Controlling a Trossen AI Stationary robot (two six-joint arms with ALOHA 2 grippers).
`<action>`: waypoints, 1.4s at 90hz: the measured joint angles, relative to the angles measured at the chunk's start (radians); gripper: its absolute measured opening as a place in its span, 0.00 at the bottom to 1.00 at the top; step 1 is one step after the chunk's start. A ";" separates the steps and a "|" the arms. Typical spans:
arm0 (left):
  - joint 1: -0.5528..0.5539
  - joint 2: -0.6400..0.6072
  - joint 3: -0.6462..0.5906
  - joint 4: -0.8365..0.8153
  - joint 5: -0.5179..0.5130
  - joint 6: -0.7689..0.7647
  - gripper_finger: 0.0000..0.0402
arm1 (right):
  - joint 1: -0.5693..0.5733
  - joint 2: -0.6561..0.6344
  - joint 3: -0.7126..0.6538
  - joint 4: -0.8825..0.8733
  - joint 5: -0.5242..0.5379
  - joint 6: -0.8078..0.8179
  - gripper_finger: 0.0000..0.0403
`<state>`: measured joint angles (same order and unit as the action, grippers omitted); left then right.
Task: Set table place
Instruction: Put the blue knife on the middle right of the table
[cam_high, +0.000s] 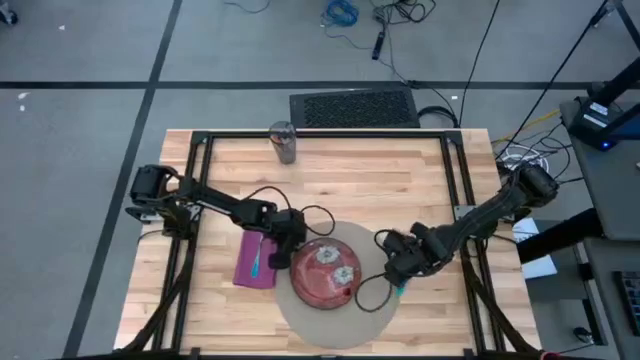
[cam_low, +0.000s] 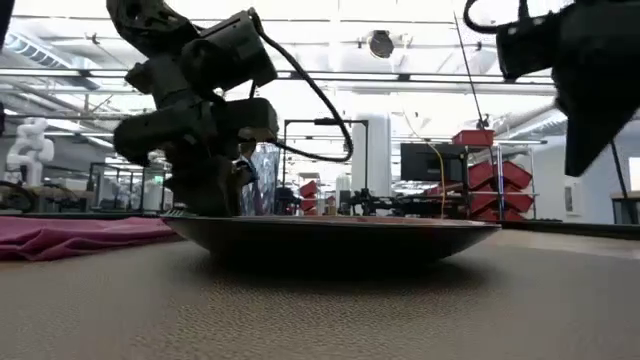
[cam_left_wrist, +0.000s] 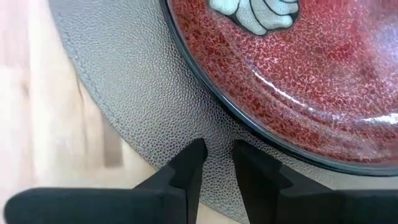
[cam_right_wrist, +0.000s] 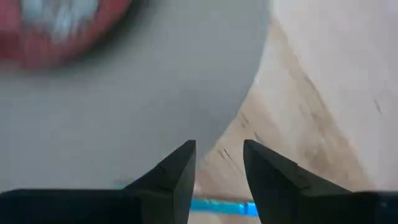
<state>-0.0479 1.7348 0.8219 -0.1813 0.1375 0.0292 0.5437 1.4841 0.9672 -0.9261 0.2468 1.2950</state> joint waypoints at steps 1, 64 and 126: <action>0.001 0.000 0.000 0.005 0.000 0.003 0.20 | 0.005 0.000 0.000 0.001 0.001 0.024 0.31; 0.011 -0.002 0.004 -0.014 0.009 0.191 0.20 | 0.154 0.135 0.001 0.060 -0.073 0.818 0.31; 0.010 -0.002 0.004 -0.040 0.021 0.241 0.20 | 0.007 0.172 0.001 -0.142 -0.079 0.860 0.31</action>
<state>-0.0376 1.7325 0.8257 -0.2217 0.1588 0.2707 0.5503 1.6564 0.9684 -1.0678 0.1683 2.1548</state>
